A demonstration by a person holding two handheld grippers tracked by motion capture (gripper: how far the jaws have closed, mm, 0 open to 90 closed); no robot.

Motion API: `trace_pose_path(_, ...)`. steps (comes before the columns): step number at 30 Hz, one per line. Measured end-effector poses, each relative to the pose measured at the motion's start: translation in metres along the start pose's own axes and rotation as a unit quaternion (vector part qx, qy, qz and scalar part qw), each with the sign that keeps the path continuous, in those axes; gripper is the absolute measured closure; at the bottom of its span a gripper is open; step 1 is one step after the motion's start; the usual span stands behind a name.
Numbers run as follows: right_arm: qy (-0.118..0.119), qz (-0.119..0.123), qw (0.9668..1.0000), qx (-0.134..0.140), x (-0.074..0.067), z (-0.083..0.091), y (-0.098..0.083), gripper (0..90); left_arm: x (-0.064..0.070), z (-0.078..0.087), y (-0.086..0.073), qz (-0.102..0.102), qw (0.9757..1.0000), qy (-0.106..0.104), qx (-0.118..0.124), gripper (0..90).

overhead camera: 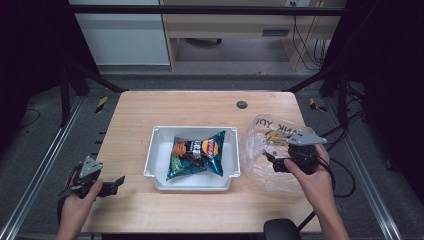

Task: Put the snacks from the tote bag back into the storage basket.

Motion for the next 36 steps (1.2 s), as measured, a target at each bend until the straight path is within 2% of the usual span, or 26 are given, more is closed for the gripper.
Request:
trace_pose_path(8, 0.002, -0.018, 0.9998, -0.013, 0.000, -0.016, -0.030, 8.0, 0.000, 0.000, 0.000, 0.000, 1.0000, 0.000, 0.001, 3.1)
trace_pose_path(15, -0.002, -0.040, 0.9991, -0.018, 0.004, -0.022, -0.049, 7.9, -0.001, 0.000, 0.000, 0.004, 1.0000, 0.001, 0.003, 3.1)
trace_pose_path(24, -0.026, -0.045, 0.9983, -0.025, 0.008, -0.025, -0.065, 7.5, -0.002, 0.001, 0.000, 0.003, 1.0000, 0.002, 0.003, 3.1)
trace_pose_path(36, -0.040, -0.047, 0.9974, -0.036, 0.004, -0.036, -0.084, 7.5, -0.003, 0.001, 0.000, 0.003, 1.0000, 0.003, 0.002, 3.1)
Point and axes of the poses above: each handheld gripper's, and its own axes: z roughly backward along the jaws, y roughly out of its top, x roughly to its right, the point moved 10 cm from there along -z, roughly forward along the jaws, and after that the axes turned 13 degrees about -x, right-handed, at the moved point
